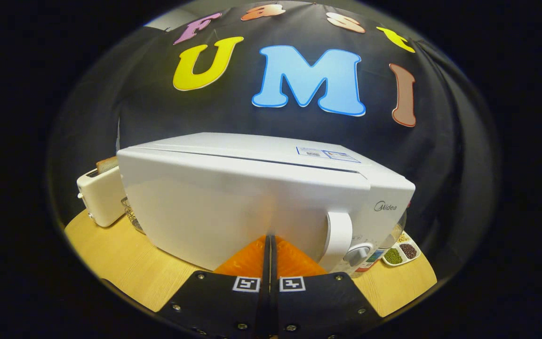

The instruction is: Open the microwave, put the food inside, and close the microwave door.

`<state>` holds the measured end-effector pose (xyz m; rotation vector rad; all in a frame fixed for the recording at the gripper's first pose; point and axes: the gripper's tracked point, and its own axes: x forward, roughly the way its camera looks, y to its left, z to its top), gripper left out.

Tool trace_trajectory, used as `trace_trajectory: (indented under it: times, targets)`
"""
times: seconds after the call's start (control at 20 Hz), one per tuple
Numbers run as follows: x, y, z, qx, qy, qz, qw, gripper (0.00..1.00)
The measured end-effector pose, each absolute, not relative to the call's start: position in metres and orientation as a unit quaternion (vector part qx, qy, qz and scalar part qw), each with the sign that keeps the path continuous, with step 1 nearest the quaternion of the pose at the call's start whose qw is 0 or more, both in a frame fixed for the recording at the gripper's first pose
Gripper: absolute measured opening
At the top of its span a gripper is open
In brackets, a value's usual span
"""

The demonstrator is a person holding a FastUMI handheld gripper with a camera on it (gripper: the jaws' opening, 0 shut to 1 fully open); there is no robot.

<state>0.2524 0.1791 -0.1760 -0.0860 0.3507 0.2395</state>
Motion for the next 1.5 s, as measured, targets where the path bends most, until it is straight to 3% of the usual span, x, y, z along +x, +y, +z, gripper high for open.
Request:
trace_trajectory:
  times: [0.35,1.1,1.2,1.25,1.35,1.5]
  targets:
    - [0.217,0.179,-0.142,-0.033,0.145,0.118,0.982,0.01]
    - [0.049,0.148,-0.049,0.026,0.068,0.114,0.991,0.01]
    - [0.033,0.145,-0.047,0.024,0.064,0.117,0.991,0.1]
    - [0.026,0.145,-0.044,0.022,0.057,0.121,0.991,0.21]
    - [0.016,0.141,-0.041,0.01,0.043,0.115,0.992,0.61]
    - [0.008,0.139,-0.035,-0.003,0.029,0.111,0.993,0.76]
